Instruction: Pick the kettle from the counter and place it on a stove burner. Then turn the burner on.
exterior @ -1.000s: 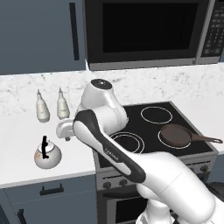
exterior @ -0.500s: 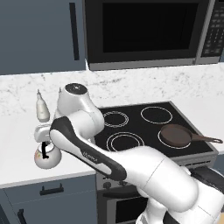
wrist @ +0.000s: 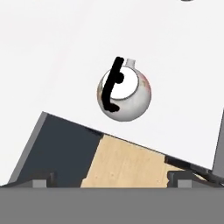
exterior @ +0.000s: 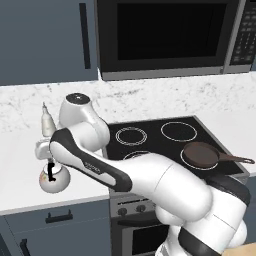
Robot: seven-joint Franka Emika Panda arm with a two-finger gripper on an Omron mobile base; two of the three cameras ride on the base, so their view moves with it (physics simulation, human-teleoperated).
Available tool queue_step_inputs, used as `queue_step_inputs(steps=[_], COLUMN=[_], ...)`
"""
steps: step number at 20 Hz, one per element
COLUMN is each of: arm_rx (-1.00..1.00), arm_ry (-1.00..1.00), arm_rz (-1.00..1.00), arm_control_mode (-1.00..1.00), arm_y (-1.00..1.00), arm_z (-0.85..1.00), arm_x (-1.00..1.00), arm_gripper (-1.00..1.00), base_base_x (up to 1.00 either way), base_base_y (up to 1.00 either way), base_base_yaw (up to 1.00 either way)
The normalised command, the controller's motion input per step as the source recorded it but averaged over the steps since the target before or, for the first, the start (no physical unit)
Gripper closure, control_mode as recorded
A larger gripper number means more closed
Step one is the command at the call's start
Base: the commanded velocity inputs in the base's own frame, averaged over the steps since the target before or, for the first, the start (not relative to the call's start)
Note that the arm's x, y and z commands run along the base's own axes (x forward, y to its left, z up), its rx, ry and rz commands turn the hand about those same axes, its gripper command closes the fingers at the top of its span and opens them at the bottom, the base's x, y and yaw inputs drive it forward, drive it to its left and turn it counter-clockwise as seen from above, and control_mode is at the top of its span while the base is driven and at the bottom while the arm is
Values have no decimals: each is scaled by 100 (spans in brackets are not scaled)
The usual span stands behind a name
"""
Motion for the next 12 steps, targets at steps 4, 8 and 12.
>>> queue_step_inputs(steps=[4,8,12], arm_rx=[0,0,0], arm_ry=[0,0,0], arm_rz=[0,0,0], arm_control_mode=[-100,-100,-100], arm_y=[5,19,25], arm_z=[-25,-21,-23], arm_x=[51,47,44], arm_gripper=[-100,-100,-100], base_base_x=[0,0,0], base_base_y=[0,0,0], base_base_yaw=[0,0,0])
